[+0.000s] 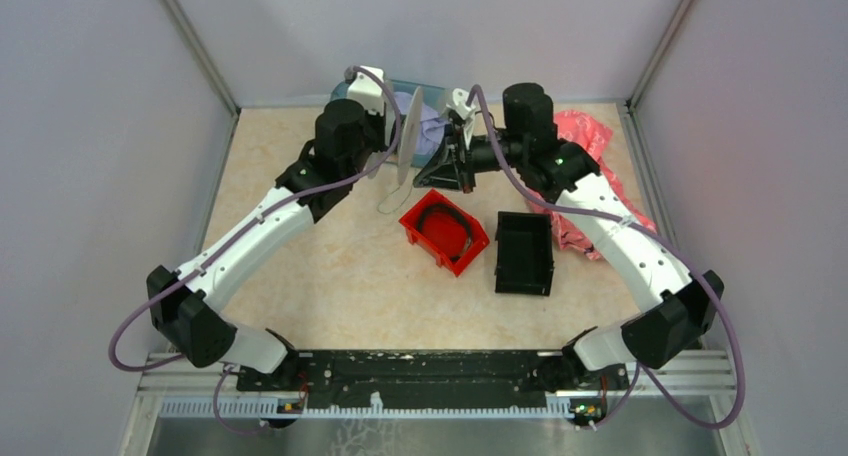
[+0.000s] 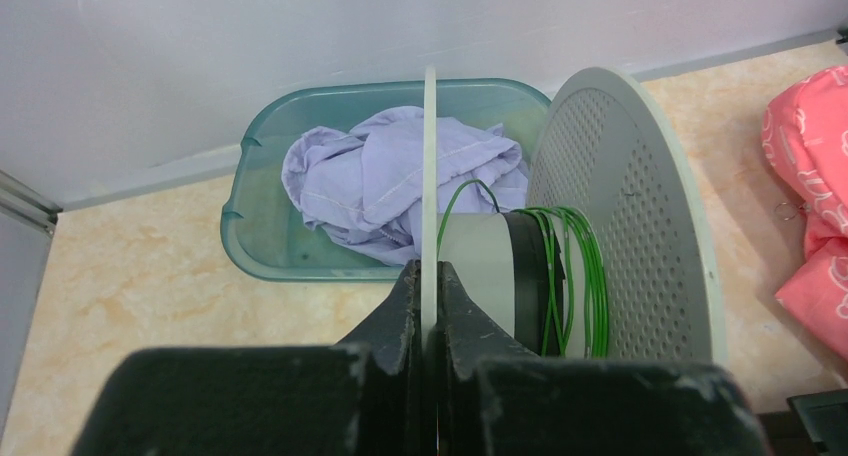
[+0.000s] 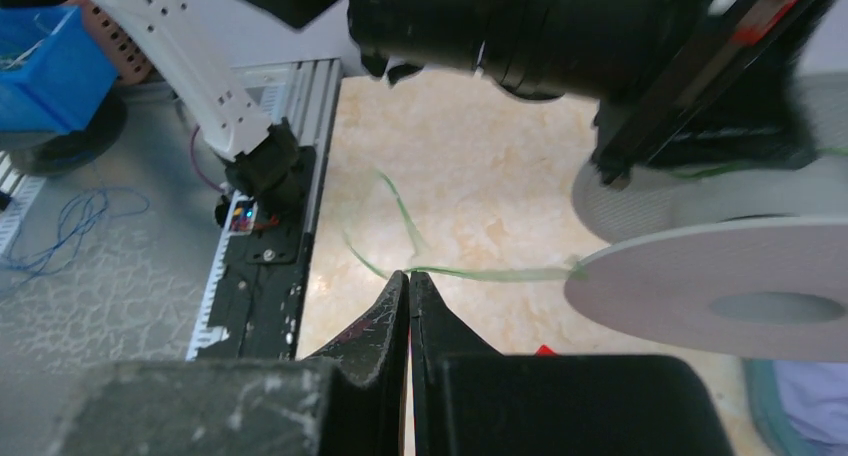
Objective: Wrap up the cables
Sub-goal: Wrap the cable around the cable reel.
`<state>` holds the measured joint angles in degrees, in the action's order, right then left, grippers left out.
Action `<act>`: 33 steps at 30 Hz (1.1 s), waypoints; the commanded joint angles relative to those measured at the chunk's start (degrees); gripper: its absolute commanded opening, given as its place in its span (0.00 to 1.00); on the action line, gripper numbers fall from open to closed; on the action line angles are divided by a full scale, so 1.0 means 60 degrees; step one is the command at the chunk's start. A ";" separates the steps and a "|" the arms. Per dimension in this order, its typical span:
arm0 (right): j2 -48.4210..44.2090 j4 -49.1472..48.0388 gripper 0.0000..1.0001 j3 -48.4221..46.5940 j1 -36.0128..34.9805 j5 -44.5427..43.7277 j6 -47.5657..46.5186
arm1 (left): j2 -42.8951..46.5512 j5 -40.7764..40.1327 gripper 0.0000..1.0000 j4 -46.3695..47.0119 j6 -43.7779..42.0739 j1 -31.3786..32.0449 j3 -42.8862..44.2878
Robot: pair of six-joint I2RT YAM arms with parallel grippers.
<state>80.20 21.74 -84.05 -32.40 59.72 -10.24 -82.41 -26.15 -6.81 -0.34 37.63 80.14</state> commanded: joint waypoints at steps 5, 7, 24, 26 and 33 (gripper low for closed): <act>-0.0117 0.0530 0.00 -0.1632 0.0429 -0.1821 0.0489 | 0.0571 0.0238 0.00 0.1343 -0.0709 0.0143 -0.0553; -0.0058 0.0565 0.00 -0.1800 0.0577 -0.2298 0.0544 | 0.0749 0.0478 0.00 0.1352 -0.0842 0.0159 -0.0703; 0.0012 -0.2152 0.40 0.0713 0.1947 -0.2856 0.1457 | 0.1362 0.1345 0.00 0.0090 -0.0156 0.0139 0.0468; 0.0067 -0.2942 0.48 0.1438 0.2320 -0.2836 0.1709 | 0.1366 0.1560 0.00 -0.0260 0.0072 0.0130 0.0898; 0.0620 -0.5539 0.76 0.3231 0.2837 -0.2569 0.2377 | 0.1230 0.2490 0.00 -0.1280 0.0986 0.0086 0.2294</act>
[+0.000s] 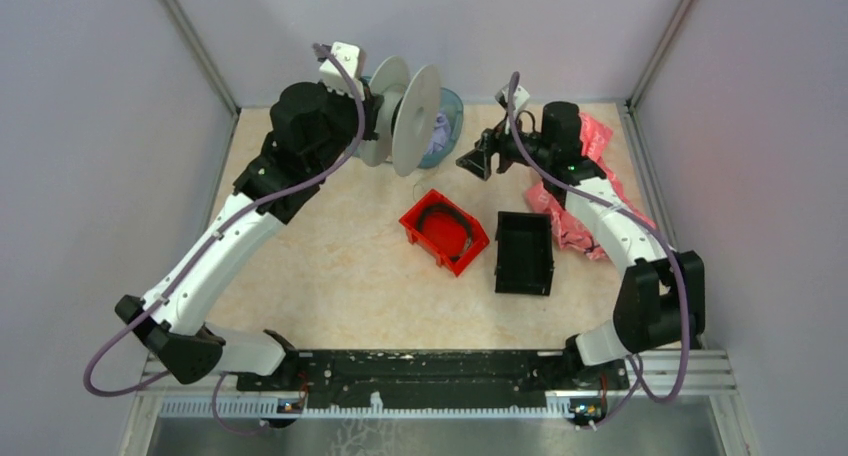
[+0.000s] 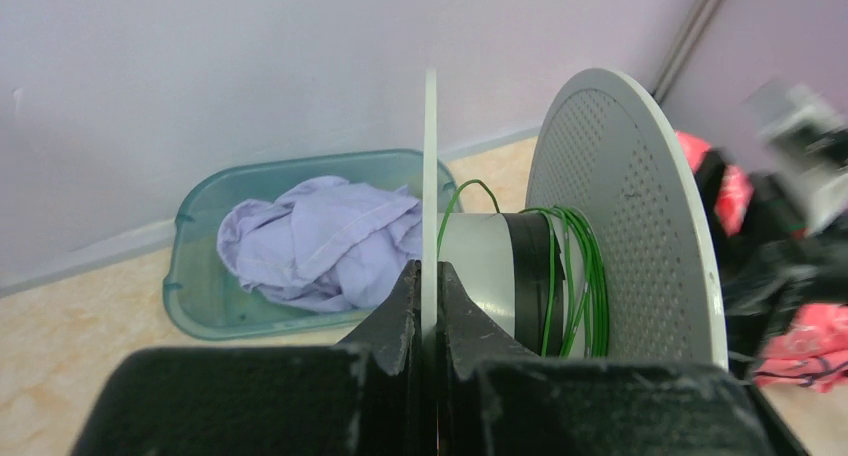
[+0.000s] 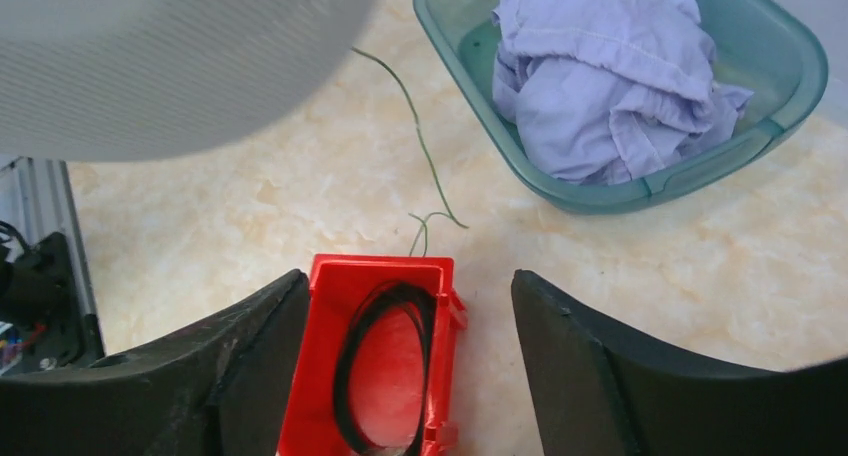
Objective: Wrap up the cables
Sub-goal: Wrap the cable around the cable reel.
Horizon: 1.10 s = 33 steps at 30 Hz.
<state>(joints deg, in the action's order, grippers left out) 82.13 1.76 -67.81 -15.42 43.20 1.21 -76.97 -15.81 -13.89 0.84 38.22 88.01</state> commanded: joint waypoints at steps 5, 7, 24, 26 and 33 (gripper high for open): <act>0.0612 -0.4856 0.81 0.1870 0.0003 0.0449 0.1289 | 0.0062 0.1452 0.00 -0.0560 0.1464 -0.0012 0.1833; 0.0708 -0.5817 0.81 0.2364 -0.0001 0.0470 0.1481 | -0.0039 0.1736 0.00 -0.0714 0.1720 -0.0012 0.2095; 0.1070 -0.7399 0.44 0.3128 -0.0010 0.0016 0.1316 | -0.0327 0.3313 0.00 -0.1054 0.2685 -0.0016 0.2643; 0.1023 -0.7364 0.39 0.3276 -0.0008 0.0033 0.1009 | -0.0308 0.3284 0.00 -0.1061 0.2680 -0.0027 0.2643; 0.1062 -0.7225 0.26 0.3419 -0.0004 -0.0017 0.0691 | -0.0224 0.3294 0.00 -0.1109 0.2732 -0.0120 0.2623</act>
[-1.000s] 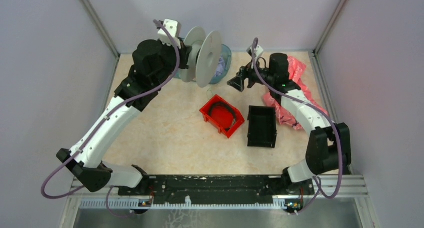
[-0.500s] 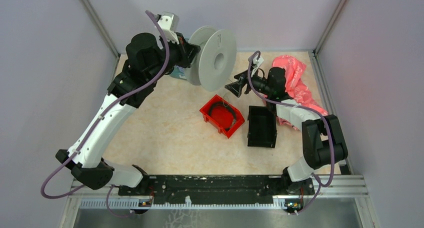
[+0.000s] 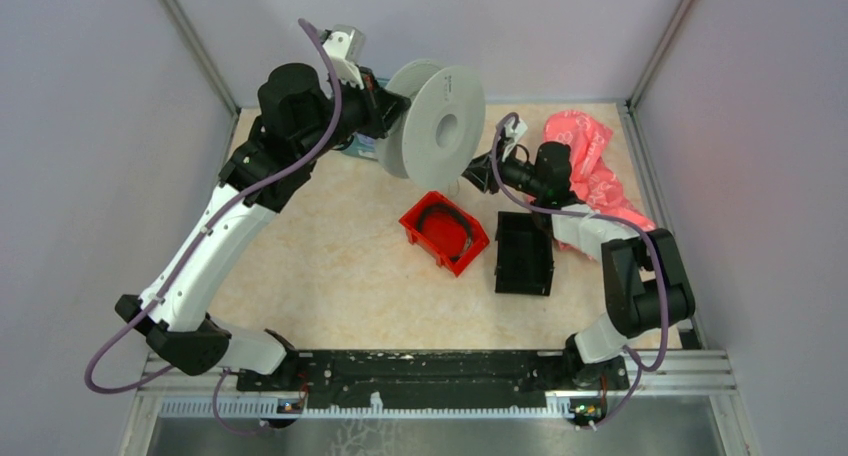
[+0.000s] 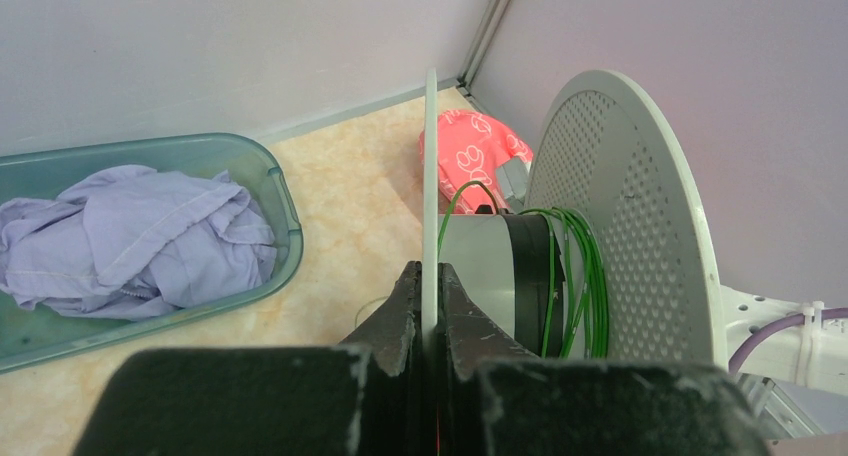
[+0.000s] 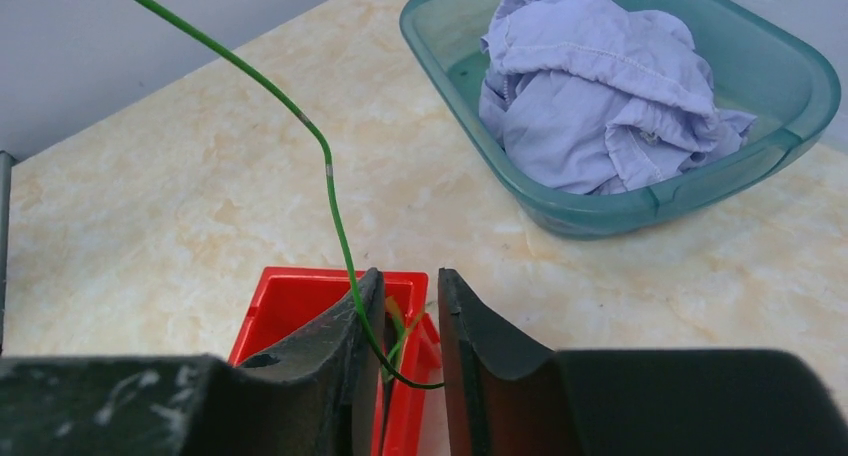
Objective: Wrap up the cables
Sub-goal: Wrap the cable around the cable reel.
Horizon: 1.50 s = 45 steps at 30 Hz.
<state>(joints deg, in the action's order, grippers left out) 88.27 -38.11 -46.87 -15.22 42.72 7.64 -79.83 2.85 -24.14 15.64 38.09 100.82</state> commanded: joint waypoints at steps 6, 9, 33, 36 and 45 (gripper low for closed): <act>0.0047 -0.0265 0.25 -0.0071 -0.0039 0.0169 -0.0588 | 0.0268 -0.0049 0.00 0.0594 0.0278 -0.0191 0.0448; 0.0016 -0.0137 0.12 -0.0083 -0.0041 0.0339 -0.0612 | 0.0276 -0.0421 0.00 0.0581 0.0278 -0.0231 0.0379; -0.1245 0.7380 0.00 -0.3161 -0.3185 0.2082 -0.2963 | -0.0400 -0.4886 0.00 0.2568 -0.1529 -0.0220 -0.2139; -0.1264 0.8141 0.00 -0.4063 -0.3177 0.1870 -0.2956 | -0.0330 -0.4981 0.00 0.3039 -0.1985 -0.0093 -0.2711; -0.1063 0.9448 0.00 -0.6295 -0.3119 -0.0175 -0.2441 | 0.0096 -0.4483 0.00 0.3819 -0.2927 0.0235 -0.4046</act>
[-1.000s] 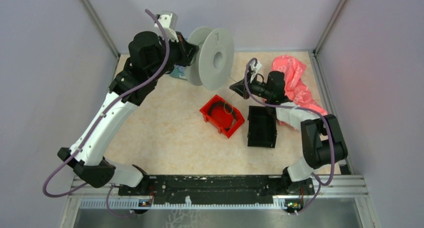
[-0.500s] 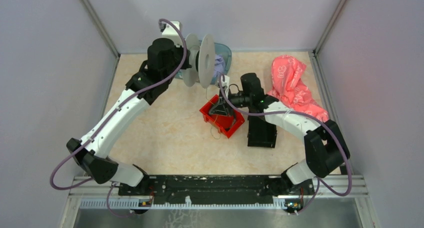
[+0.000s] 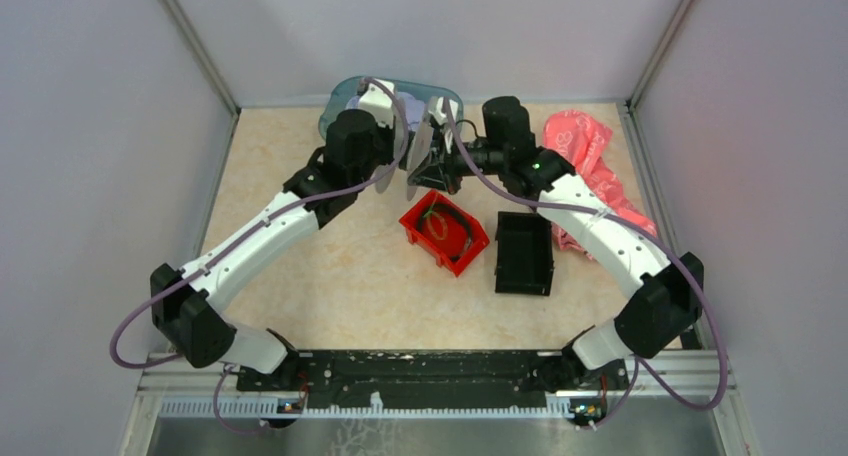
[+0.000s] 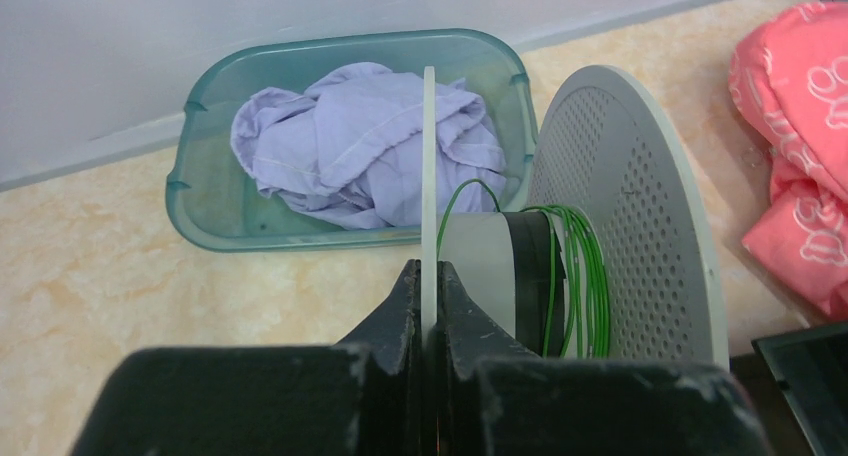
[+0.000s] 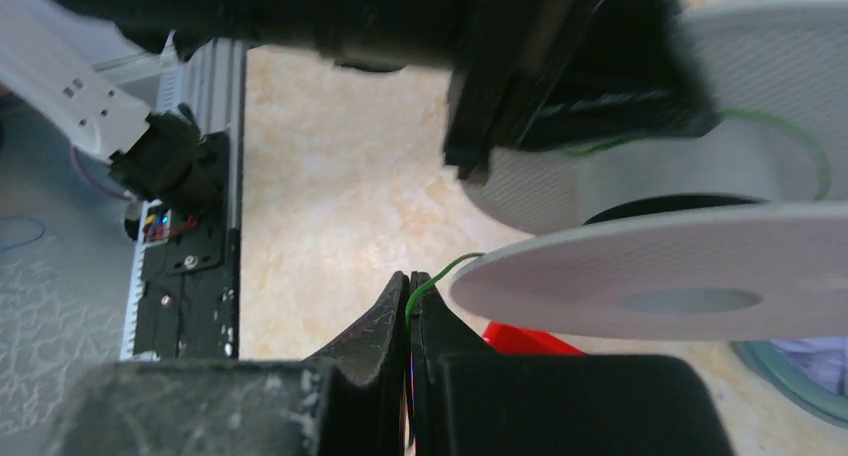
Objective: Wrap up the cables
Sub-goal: Wrap the cable around the cable reel.
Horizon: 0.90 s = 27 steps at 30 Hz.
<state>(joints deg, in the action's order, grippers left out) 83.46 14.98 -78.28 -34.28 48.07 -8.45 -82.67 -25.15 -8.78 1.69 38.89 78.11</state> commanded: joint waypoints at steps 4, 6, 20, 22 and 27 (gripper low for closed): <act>-0.0081 0.1048 0.00 -0.1748 0.0145 -0.2547 0.0302 | 0.0786 0.0504 0.00 0.1395 -0.0820 0.0135 -0.0637; 0.0000 0.1207 0.00 -0.2007 0.0159 -0.3221 0.0220 | 0.0877 0.0612 0.00 0.1432 -0.0902 0.0139 -0.0742; 0.0216 0.1370 0.00 -0.2583 0.0430 -0.5188 0.0332 | 0.1142 0.1581 0.00 0.1458 -0.1404 0.0285 -0.1215; 0.0263 0.1356 0.02 -0.2570 0.0573 -0.5388 0.0324 | 0.1200 0.1752 0.00 0.1463 -0.1419 0.0285 -0.1251; 0.0450 0.1354 0.05 -0.2440 0.0922 -0.5483 0.0265 | 0.1370 0.2279 0.00 0.1421 -0.1418 0.0289 -0.1282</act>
<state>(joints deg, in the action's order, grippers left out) 85.86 26.15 -90.11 -30.83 18.44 -7.22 -78.13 -14.50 -3.49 -6.11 40.40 70.24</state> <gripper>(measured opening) 0.037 0.041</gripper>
